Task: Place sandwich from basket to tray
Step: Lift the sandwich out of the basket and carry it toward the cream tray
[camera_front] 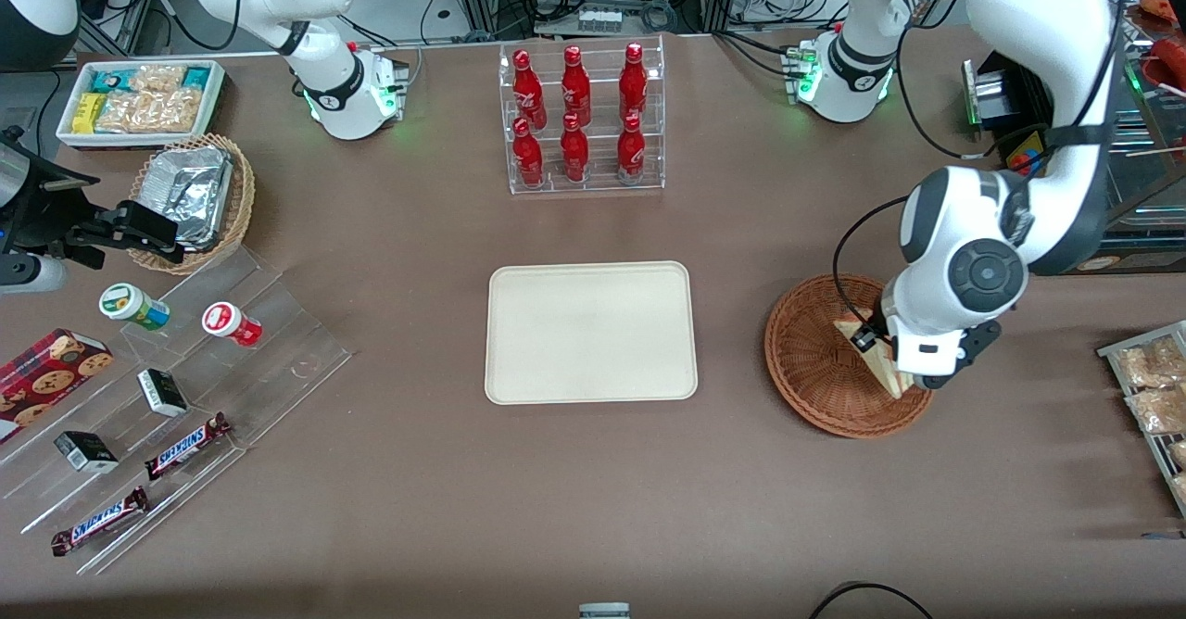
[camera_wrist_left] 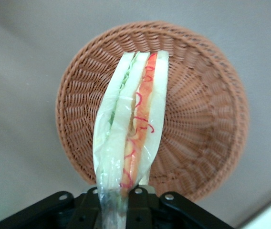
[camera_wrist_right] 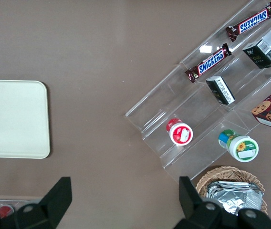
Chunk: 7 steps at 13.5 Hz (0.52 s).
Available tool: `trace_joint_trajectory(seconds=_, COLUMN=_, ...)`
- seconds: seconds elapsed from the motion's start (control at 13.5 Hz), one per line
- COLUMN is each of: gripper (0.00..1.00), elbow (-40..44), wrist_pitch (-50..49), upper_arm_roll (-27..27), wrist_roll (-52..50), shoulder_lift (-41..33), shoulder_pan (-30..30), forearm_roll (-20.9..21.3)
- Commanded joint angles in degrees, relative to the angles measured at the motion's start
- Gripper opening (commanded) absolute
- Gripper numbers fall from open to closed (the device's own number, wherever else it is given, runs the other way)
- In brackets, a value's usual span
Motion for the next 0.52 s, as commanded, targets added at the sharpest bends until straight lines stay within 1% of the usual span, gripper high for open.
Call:
trace_joint_trajectory(seconds=0.0, gripper=0.00, elbow=8.24, wrist_pitch=-6.82, upper_arm_roll=0.06, wrist_roll=-1.30, shoulder_lift=0.55, shoulder_pan=-3.76, forearm_roll=0.36)
trace_joint_trajectory(seconds=0.15, gripper=0.00, elbow=11.68, wrist_pitch=-8.24, upper_arm_roll=0.14, wrist_roll=-3.75, shoulder_lift=0.91, shoulder_pan=-7.62, forearm_roll=-0.78)
trace_joint_trajectory(seconds=0.44, gripper=0.00, elbow=13.18, wrist_pitch=-7.02, upper_arm_roll=0.06, wrist_roll=-3.41, shoulder_lift=2.66, shoulder_pan=-15.80, forearm_roll=-1.05)
